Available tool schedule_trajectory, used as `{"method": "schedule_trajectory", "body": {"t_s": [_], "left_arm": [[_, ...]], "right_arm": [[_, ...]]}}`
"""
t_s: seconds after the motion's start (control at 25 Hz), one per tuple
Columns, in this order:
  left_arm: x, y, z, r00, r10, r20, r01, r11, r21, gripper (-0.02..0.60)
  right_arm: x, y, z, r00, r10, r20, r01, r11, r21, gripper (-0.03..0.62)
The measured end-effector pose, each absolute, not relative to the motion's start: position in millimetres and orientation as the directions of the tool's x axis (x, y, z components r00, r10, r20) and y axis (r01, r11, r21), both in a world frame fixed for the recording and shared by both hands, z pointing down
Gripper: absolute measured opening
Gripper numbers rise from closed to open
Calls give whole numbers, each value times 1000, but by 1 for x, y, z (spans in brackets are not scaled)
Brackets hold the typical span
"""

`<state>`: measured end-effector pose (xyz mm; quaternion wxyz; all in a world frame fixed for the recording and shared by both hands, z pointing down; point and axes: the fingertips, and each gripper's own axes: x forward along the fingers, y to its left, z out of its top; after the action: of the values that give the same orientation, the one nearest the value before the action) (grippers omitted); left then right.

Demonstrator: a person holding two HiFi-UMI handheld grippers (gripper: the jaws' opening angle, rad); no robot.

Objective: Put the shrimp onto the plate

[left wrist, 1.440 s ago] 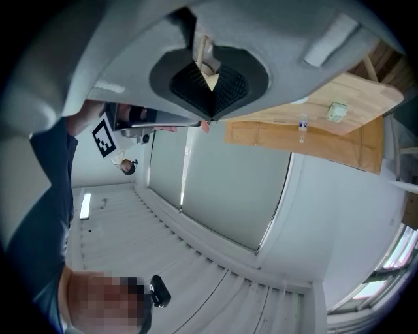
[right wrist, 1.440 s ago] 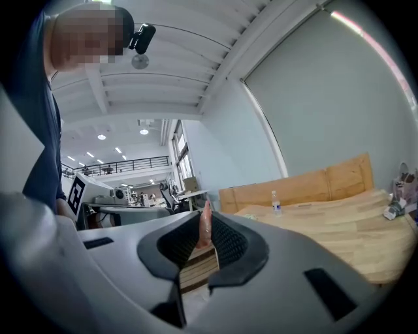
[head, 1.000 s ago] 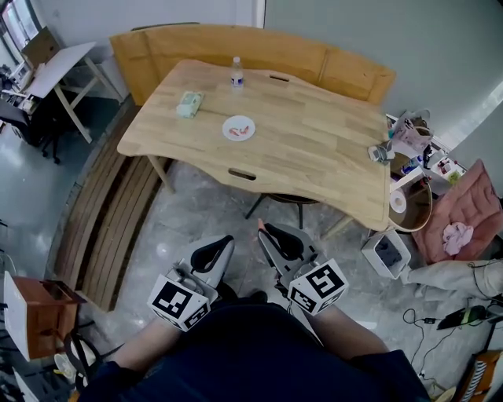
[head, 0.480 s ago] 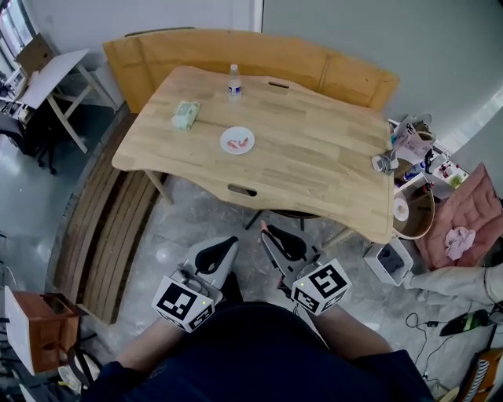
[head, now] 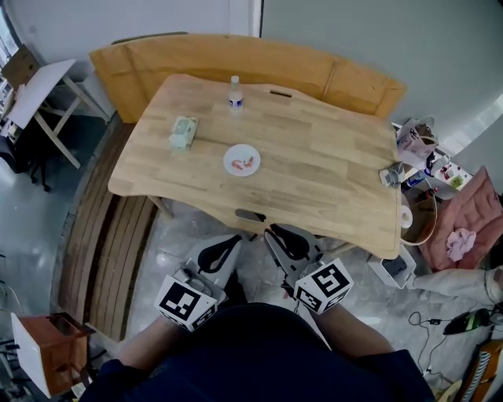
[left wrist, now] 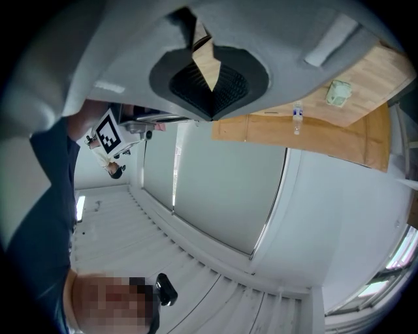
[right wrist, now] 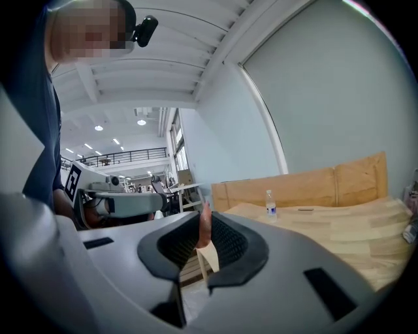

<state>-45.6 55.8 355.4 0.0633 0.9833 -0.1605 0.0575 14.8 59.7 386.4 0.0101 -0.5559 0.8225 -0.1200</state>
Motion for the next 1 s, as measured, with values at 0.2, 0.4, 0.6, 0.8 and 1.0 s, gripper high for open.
{"method": "schedule_trajectory", "body": {"t_s": [0.2,0.4,0.6,0.8,1.0], "left_arm": [[-38,10,352,954,-272,129,-286,-952,112,5],[-39,-33,350,966,-237,106,-249,-961,119,5],[-41,-64,346,973,-214,90,-224,-966,125,5],[-43,-87,345,969,-228,91,-239,-960,143,5],[-33,-108,355,959,-263,105,-277,-949,154,5]], "right_arm": [[22,14,386,-346,-928,134,-925,315,-211,63],[23,-32,384,-316,-938,142,-934,282,-218,63],[25,-68,386,-290,-946,145,-941,255,-222,63],[30,-97,391,-288,-944,159,-942,250,-223,63],[45,-126,401,-315,-934,171,-938,278,-208,63]]}}
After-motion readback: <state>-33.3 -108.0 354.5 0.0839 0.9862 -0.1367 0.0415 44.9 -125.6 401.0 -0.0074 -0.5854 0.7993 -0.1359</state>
